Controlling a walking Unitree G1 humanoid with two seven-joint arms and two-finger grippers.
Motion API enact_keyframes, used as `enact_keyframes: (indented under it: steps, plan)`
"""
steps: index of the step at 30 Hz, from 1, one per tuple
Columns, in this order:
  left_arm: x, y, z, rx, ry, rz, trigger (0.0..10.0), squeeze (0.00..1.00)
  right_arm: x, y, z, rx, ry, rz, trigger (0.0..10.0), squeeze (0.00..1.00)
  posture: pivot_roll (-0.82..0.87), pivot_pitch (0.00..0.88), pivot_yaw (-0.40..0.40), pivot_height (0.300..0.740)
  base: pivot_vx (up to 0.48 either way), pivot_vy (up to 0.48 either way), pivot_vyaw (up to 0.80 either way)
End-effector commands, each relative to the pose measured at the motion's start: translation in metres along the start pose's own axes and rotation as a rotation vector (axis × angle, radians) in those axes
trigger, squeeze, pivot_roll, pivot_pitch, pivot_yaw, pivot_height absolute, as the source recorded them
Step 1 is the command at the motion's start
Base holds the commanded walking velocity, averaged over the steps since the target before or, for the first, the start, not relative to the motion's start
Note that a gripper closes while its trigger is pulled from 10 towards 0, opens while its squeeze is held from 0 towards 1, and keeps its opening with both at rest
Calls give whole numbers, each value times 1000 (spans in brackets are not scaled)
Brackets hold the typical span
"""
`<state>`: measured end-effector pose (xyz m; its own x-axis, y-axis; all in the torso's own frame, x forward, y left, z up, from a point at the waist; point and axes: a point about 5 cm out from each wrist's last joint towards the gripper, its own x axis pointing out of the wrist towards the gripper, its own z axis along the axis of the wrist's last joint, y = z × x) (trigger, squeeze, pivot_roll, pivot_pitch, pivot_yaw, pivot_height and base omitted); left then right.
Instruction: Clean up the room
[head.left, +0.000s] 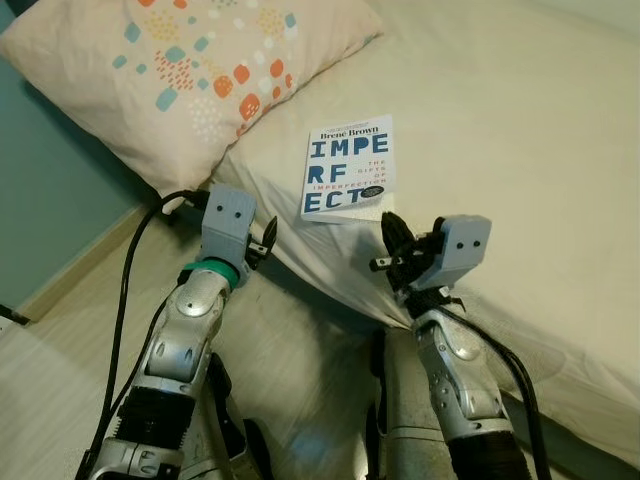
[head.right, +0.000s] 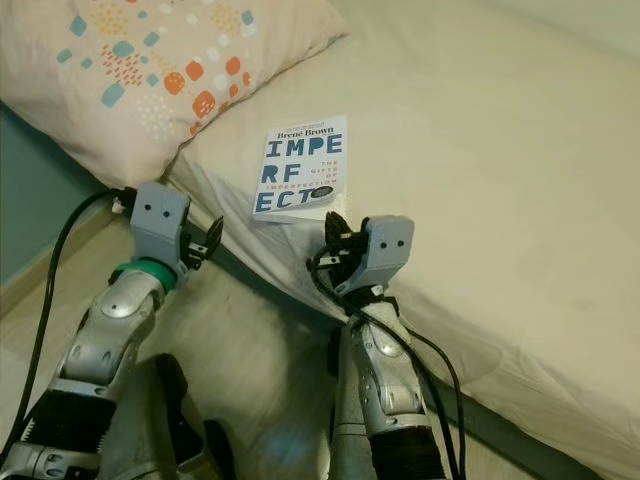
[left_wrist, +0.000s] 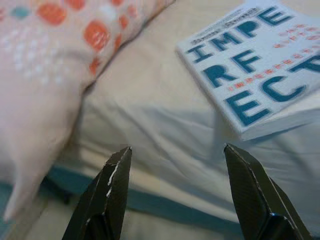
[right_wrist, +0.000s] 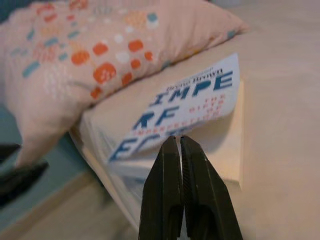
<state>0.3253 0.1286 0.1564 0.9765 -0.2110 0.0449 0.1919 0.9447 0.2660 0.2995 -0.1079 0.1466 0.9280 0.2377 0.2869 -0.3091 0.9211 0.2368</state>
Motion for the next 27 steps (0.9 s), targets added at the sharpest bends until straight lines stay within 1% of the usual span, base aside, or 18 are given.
enact_keyframes:
  steps: [1, 2, 3, 5, 6, 7, 9, 10, 11, 12, 13, 14, 15, 16, 17, 20, 23, 27]
  plan:
    - [1, -8, -4, 38, 5, -40, 10000, 0, 2, 4, 3, 51, -7, 13, 10000, 0, -109, 170, 50, 471, 0, 0, 0]
    - [1, -8, -4, 38, 5, -40, 10000, 0, 2, 4, 3, 51, -7, 13, 10000, 0, -109, 170, 50, 471, 0, 0, 0]
    - [8, -15, 1, 103, -33, -71, 10000, 0, 7, 7, 10, 114, -35, 18, 10000, 0, -111, 173, 47, 471, 0, 0, 0]
    - [27, -36, 16, 368, -162, -145, 10000, 0, 15, 3, 31, 271, -109, 3, 10000, 0, -114, 177, 44, 471, 0, 0, 0]
    - [27, -36, 16, 368, -162, -145, 10000, 0, 15, 3, 31, 271, -109, 3, 10000, 0, -114, 177, 44, 471, 0, 0, 0]
    - [34, -46, 21, 479, -213, -180, 10000, 0, 16, -4, 39, 365, -140, -19, 10000, 0, -122, 179, 47, 471, 0, 0, 0]
    - [34, -46, 21, 479, -213, -180, 10000, 0, 16, -4, 39, 365, -140, -19, 10000, 0, -122, 179, 47, 471, 0, 0, 0]
    - [39, -56, 25, 564, -253, -217, 10000, 0, 15, -14, 42, 444, -163, -57, 10000, 0, -126, 182, 50, 471, 0, 0, 0]
    - [39, -56, 25, 564, -253, -217, 10000, 0, 15, -14, 42, 444, -163, -57, 10000, 0, -126, 182, 50, 471, 0, 0, 0]
    - [42, -70, 26, 674, -294, -273, 10000, 0, 11, -26, 44, 533, -193, -118, 10000, 0, -131, 187, 52, 471, 0, 0, 0]
    - [42, -70, 26, 674, -294, -273, 10000, 0, 11, -26, 44, 533, -193, -118, 10000, 0, -131, 187, 52, 471, 0, 0, 0]
    - [43, -79, 27, 752, -322, -313, 10000, 0, 8, -34, 45, 590, -215, -155, 10000, 0, -137, 189, 55, 471, 0, 0, 0]
    - [43, -79, 27, 752, -322, -313, 10000, 0, 8, -34, 45, 590, -215, -155, 10000, 0, -137, 189, 55, 471, 0, 0, 0]
    - [45, -85, 26, 805, -331, -333, 10000, 0, 8, -38, 50, 628, -239, -167, 10000, 0, -140, 191, 57, 471, 0, 0, 0]
    - [47, -91, 23, 864, -323, -362, 10000, 0, 12, -33, 64, 650, -279, -110, 10000, 0, -145, 196, 60, 471, 0, 0, 0]
    - [50, -97, 20, 931, -313, -386, 10000, 0, 17, -20, 84, 672, -324, 1, 10000, 0, -148, 199, 60, 471, 0, 0, 0]
    - [53, -100, 16, 984, -305, -381, 10000, 0, 19, -11, 90, 688, -330, 54, 10000, 0, -156, 203, 58, 471, 0, 0, 0]
    - [58, -101, 12, 1020, -290, -353, 10000, 0, 16, -14, 83, 702, -294, 8, 10000, 0, -166, 210, 60, 471, 0, 0, 0]
